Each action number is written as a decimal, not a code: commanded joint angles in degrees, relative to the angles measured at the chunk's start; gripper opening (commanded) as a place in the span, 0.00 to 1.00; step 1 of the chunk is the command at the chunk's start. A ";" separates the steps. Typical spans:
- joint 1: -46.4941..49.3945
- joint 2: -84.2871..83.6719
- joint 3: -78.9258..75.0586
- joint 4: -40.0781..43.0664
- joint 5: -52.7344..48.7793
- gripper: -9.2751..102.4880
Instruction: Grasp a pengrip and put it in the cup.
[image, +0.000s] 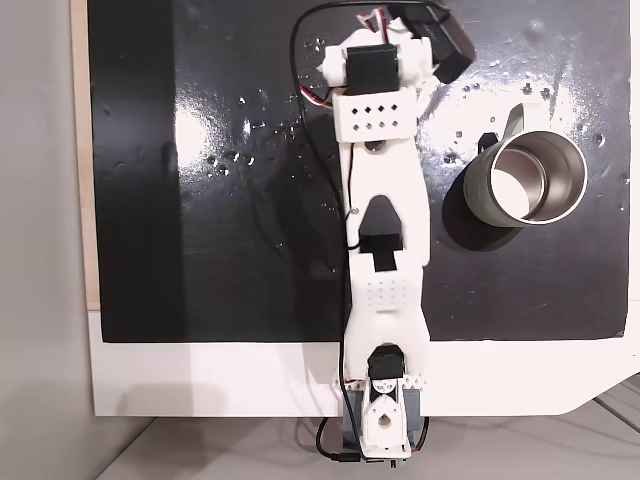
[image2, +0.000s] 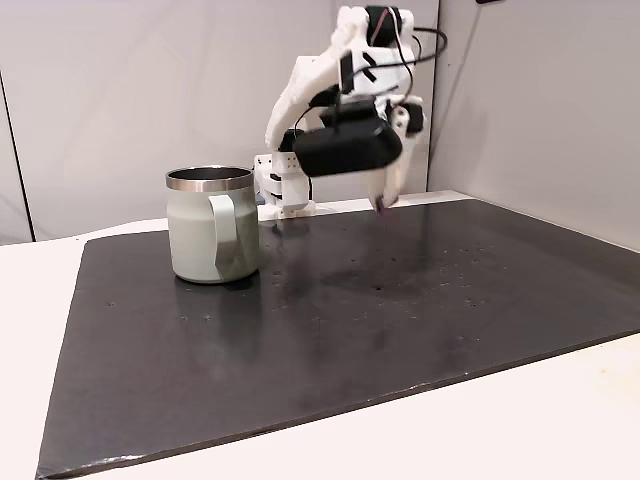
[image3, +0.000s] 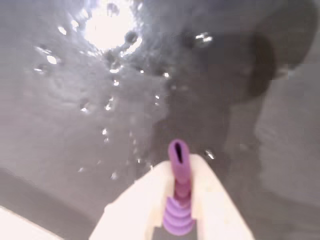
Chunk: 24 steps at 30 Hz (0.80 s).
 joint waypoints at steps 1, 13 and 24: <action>5.71 17.49 7.56 1.23 -2.20 0.08; 27.25 35.51 12.92 1.32 -14.33 0.08; 35.95 31.90 13.36 1.14 -21.53 0.08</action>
